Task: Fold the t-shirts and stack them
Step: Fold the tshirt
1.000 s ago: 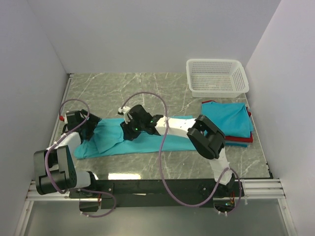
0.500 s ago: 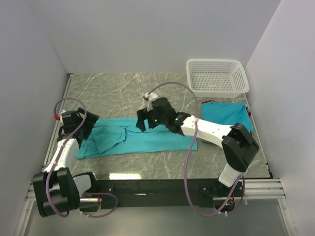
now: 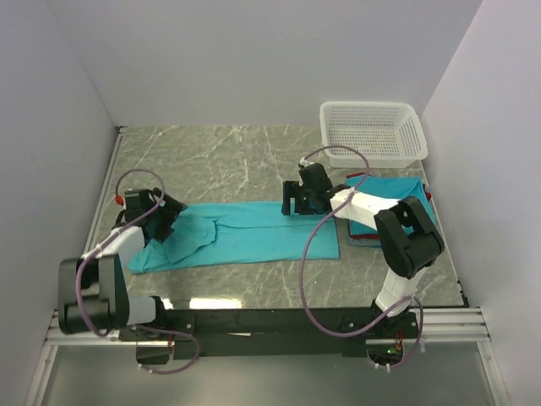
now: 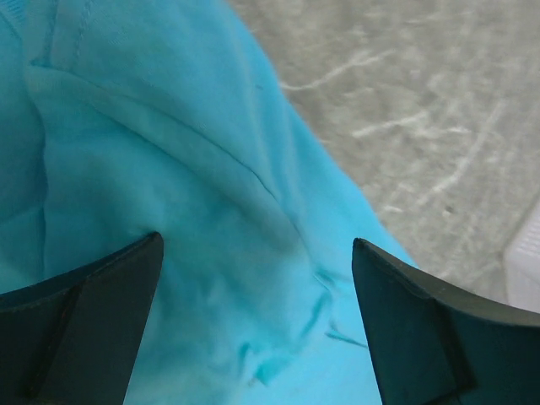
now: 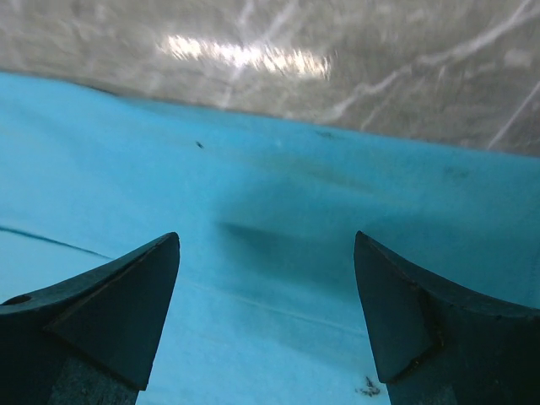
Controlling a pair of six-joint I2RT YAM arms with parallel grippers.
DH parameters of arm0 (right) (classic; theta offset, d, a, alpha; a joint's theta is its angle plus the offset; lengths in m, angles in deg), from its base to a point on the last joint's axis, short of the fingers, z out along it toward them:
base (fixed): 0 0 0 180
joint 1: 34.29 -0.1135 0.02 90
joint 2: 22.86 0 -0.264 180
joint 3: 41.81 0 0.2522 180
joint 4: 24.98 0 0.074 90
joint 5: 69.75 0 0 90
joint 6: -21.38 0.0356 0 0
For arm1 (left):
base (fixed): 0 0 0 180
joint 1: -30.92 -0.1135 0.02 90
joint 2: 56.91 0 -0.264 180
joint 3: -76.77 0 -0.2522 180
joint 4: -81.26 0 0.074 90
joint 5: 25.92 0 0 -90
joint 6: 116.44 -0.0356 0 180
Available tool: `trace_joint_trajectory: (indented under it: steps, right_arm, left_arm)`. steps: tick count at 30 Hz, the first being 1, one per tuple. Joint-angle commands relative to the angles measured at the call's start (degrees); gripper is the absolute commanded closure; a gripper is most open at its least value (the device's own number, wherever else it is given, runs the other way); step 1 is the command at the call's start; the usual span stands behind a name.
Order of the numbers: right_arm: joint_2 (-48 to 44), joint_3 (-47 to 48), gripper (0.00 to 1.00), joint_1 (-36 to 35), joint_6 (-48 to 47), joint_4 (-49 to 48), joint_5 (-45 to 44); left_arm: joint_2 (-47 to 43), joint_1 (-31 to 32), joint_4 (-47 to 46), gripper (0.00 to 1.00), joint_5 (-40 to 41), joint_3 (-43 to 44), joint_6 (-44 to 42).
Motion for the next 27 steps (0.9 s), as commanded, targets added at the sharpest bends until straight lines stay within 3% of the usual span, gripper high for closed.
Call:
trace_joint_trajectory:
  steps: [1,10,17,20,24,27]
  right_arm:
    - [1.51,0.66,0.10,0.43,1.49,2.36,0.59]
    - [-4.37,-10.32,0.09,-2.55,3.78,-0.02,8.59]
    - [-9.12,-16.57,0.09,-19.24,6.40,-0.80,8.94]
    - [-9.48,-17.54,0.09,-24.26,8.43,-2.82,9.91]
    - [-8.17,-15.18,0.09,-29.53,6.86,-3.71,10.97]
    - [-7.37,-12.63,0.09,-31.73,5.36,-3.00,10.18]
  left_arm:
    - [7.67,0.13,-6.43,0.01,0.03,3.81,0.03]
    - [35.18,5.48,-11.98,0.01,-4.36,25.50,0.03]
    - [54.61,15.93,-3.02,0.01,-2.78,62.99,-4.53]
    - [62.35,18.48,-4.05,0.00,-5.76,74.18,-5.86]
    - [70.43,21.22,-9.59,0.01,-9.19,82.47,-8.22]
    - [74.48,23.33,-7.85,0.01,-10.17,89.68,-11.83]
